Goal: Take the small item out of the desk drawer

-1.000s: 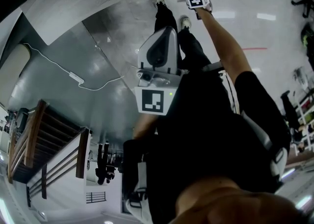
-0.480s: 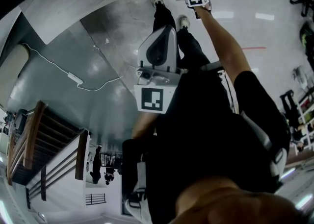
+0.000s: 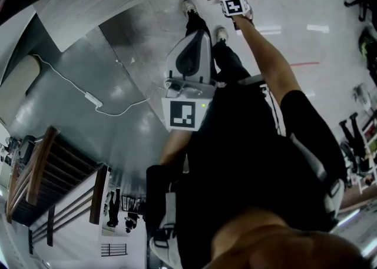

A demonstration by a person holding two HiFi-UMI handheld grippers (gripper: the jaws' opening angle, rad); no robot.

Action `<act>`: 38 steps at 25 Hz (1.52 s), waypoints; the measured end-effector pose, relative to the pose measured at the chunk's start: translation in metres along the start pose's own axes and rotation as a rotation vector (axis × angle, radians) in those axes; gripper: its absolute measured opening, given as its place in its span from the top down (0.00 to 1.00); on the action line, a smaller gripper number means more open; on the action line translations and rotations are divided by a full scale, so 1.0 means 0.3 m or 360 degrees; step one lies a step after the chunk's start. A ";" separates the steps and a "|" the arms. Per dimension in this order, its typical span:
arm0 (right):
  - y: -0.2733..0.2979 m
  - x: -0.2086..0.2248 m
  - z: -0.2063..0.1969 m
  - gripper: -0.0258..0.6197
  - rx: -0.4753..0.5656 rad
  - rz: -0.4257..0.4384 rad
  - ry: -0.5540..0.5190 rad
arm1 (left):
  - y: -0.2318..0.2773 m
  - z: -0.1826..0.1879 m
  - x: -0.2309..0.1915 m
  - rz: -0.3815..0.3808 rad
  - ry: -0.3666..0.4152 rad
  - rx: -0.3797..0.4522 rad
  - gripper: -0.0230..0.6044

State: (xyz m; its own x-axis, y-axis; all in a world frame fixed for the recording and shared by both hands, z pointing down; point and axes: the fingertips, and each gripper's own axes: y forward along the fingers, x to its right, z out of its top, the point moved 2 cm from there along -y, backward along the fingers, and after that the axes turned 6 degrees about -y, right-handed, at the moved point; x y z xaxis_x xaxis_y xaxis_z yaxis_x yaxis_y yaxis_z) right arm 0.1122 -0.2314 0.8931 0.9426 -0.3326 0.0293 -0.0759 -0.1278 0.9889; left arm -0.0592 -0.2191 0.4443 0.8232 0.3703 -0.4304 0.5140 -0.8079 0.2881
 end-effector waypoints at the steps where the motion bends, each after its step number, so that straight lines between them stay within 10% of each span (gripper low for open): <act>1: -0.018 -0.002 0.000 0.71 0.0015 0.0005 0.0002 | -0.009 0.004 0.009 -0.0003 0.0001 0.0008 0.98; 38: -0.899 -0.080 -0.107 0.72 0.0821 0.0241 -0.0224 | -0.484 -0.004 0.376 0.0153 0.0153 0.0294 0.98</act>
State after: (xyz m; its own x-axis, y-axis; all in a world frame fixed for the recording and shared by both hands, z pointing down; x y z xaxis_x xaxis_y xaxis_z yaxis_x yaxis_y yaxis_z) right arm 0.1206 -0.1588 0.6303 0.8590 -0.4998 0.1110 -0.3899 -0.4980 0.7746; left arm -0.0407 -0.0595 0.3548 0.8900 0.3222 -0.3227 0.3863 -0.9087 0.1583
